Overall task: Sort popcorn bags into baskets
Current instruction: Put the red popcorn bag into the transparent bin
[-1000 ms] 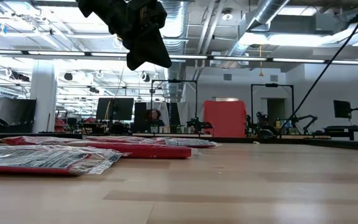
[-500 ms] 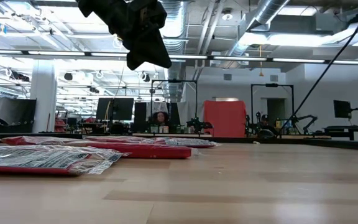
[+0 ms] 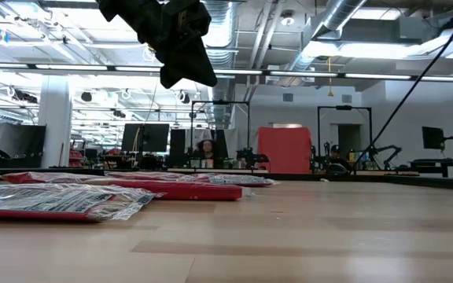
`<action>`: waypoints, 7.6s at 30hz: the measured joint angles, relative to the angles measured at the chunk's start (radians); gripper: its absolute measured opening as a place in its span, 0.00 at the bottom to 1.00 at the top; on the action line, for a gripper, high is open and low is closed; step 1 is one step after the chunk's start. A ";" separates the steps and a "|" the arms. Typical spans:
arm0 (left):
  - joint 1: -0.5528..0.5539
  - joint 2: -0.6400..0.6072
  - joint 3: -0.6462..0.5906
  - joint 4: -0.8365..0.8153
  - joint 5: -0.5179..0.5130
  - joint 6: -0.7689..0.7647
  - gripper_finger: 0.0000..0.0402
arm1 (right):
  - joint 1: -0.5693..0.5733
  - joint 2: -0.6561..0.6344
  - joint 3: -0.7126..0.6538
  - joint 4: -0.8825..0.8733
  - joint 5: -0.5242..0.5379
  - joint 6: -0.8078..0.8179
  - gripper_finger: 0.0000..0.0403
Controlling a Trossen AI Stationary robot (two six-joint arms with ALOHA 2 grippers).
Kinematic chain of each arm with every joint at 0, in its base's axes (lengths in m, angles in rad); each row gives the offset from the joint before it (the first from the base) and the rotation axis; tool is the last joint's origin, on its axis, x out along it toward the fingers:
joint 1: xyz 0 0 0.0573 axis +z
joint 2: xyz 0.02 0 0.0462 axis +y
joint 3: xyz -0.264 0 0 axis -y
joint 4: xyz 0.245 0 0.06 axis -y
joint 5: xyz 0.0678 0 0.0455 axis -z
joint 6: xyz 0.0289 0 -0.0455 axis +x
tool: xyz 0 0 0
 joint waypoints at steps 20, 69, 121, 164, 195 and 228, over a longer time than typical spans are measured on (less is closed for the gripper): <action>0.000 0.000 0.000 0.000 -0.025 0.010 0.00 | 0.001 0.175 0.000 0.035 -0.229 -0.009 0.03; 0.317 0.338 -0.051 -0.021 0.236 0.019 0.44 | -1.109 0.002 0.000 0.286 0.473 -0.846 0.64; 0.293 0.485 -0.051 0.124 0.442 -0.223 0.19 | -1.134 0.630 0.003 0.866 0.416 -0.276 0.65; 0.331 0.080 0.009 -0.070 0.700 -0.177 0.05 | -1.107 0.269 -0.002 0.549 0.417 -0.708 0.01; 0.323 -0.050 0.010 -0.135 0.417 -0.158 0.03 | 0.010 -0.118 -0.001 0.128 0.456 0.014 0.00; 0.323 -0.050 0.010 -0.135 0.322 -0.184 0.03 | -0.081 0.138 0.000 0.328 0.124 -0.381 0.00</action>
